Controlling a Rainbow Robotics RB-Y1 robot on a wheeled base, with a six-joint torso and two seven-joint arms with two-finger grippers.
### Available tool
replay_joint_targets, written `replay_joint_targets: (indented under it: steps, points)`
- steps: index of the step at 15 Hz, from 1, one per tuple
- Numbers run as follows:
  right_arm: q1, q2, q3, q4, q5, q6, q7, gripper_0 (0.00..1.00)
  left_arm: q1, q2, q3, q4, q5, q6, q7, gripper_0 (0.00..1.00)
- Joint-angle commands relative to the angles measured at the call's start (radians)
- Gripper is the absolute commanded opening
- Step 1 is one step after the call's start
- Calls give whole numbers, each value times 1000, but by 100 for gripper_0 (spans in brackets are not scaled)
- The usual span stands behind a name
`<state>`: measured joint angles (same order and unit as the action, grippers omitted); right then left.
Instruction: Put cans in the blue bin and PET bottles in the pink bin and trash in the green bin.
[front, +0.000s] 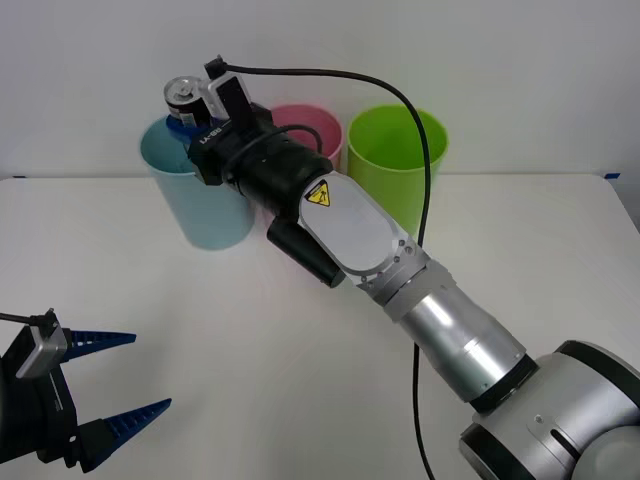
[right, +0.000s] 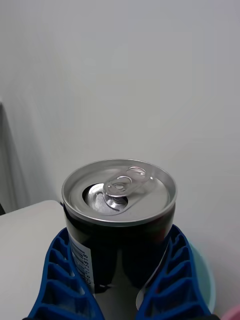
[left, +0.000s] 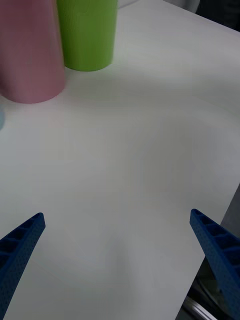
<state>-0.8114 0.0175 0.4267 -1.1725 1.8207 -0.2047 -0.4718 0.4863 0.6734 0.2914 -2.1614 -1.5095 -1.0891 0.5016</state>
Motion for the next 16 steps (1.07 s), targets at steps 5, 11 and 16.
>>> replay_joint_targets:
  steps: [5,11,16]
  points:
    - [-134,0,4,203,2,93,5,0,0,0,0,0,0,0,0,100]
    - [-152,0,27,218,-24,94,-16,0,0,0,0,0,0,0,0,100]
    - [-155,0,37,232,-29,114,-19,0,0,0,0,0,0,0,0,100]
